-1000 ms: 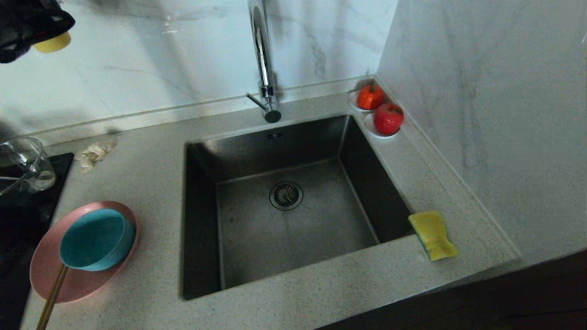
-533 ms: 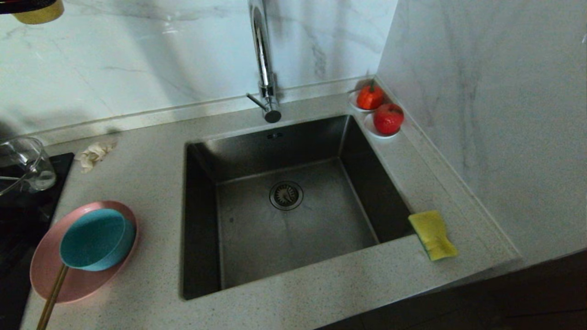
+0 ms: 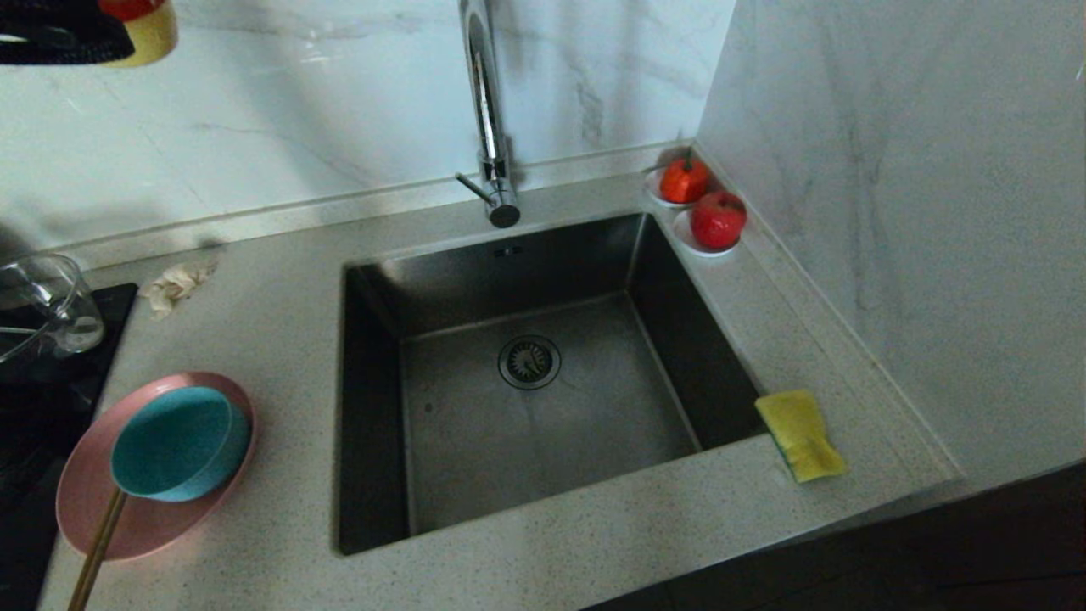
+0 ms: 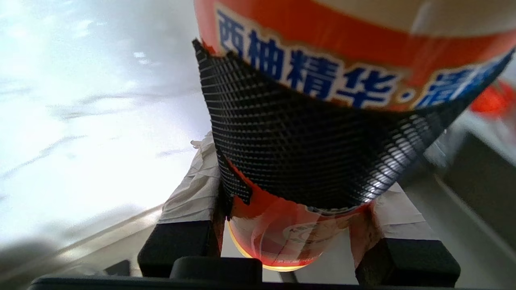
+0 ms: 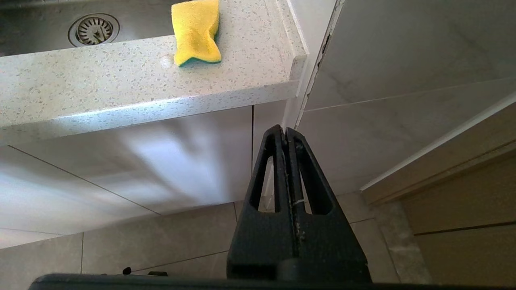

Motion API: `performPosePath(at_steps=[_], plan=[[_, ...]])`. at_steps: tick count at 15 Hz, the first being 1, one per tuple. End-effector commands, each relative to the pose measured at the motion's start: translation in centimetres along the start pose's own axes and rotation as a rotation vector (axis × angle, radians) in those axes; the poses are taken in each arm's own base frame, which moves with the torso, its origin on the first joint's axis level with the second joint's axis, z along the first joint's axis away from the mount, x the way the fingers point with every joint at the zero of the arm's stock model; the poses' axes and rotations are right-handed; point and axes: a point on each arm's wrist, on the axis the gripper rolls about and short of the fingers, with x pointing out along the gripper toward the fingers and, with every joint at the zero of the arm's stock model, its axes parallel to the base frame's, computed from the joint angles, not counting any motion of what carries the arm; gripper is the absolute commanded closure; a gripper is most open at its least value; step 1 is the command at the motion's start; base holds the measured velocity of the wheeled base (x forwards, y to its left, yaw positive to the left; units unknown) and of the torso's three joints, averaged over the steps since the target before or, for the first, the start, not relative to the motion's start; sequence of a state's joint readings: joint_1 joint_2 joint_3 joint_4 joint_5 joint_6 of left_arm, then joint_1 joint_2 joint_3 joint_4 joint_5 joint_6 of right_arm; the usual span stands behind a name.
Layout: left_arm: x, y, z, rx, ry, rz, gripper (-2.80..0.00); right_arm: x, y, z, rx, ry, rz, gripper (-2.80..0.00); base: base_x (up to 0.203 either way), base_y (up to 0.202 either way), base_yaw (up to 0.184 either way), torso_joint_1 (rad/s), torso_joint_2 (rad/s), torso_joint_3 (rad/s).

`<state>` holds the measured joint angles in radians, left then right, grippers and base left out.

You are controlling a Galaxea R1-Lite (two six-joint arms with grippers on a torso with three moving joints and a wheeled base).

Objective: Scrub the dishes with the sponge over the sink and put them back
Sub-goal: Squeeze it onto the sponge

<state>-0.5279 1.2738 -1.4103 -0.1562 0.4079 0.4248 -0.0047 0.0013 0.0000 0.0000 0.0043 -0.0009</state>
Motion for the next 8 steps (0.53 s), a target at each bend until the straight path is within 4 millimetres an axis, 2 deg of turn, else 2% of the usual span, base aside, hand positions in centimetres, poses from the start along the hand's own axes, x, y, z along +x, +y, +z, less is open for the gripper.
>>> performPosePath(at_steps=[1, 5, 8], plan=[[-0.7, -1.4, -0.3, 0.02, 0.004, -0.074, 0.0, 0.0, 0.0, 0.0, -0.001, 0.0, 0.0, 0.0, 0.0, 0.0, 0.0, 0.0, 0.0, 0.0], [-1.0, -3.0, -0.2, 0.04, -0.008, -0.159, 0.0, 0.0, 0.0, 0.0, -0.001, 0.0, 0.0, 0.0, 0.0, 0.0, 0.0, 0.0, 0.0, 0.0], [-1.4, -5.6, -1.5, 0.088, 0.046, -0.275, 0.0, 0.0, 0.0, 0.0, -0.001, 0.0, 0.0, 0.0, 0.0, 0.0, 0.0, 0.0, 0.0, 0.0]])
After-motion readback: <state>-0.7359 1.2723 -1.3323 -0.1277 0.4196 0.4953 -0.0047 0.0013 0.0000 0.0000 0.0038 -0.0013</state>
